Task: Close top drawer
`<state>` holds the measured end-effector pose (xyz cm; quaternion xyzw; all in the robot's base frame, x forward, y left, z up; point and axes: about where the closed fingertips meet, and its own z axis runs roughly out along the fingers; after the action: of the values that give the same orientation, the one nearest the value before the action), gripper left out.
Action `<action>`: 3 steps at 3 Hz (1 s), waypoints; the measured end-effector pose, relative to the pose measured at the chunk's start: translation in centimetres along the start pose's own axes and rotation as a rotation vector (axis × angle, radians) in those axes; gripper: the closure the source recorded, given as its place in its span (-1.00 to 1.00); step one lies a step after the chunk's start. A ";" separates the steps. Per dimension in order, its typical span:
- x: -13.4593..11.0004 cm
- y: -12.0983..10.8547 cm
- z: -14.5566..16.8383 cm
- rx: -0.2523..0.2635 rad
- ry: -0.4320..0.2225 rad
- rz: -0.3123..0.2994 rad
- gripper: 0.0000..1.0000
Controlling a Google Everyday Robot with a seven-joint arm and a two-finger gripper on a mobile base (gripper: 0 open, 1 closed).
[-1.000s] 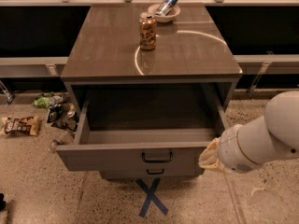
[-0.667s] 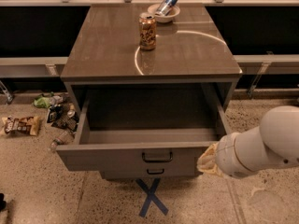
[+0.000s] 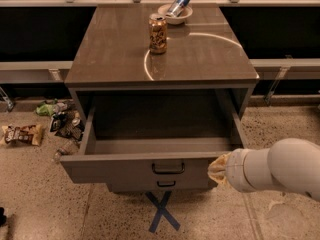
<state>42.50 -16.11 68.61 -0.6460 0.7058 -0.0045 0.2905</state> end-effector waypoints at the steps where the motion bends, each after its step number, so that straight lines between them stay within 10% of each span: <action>1: 0.1 -1.4 1.8 0.067 -0.009 -0.024 1.00; 3: 0.7 -2.6 4.8 0.125 -0.009 -0.043 1.00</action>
Offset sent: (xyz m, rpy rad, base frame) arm 0.0451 0.0085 -0.0428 0.0002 -0.1423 -0.0165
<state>46.90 -15.42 65.29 -0.6418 0.6887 -0.0522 0.3333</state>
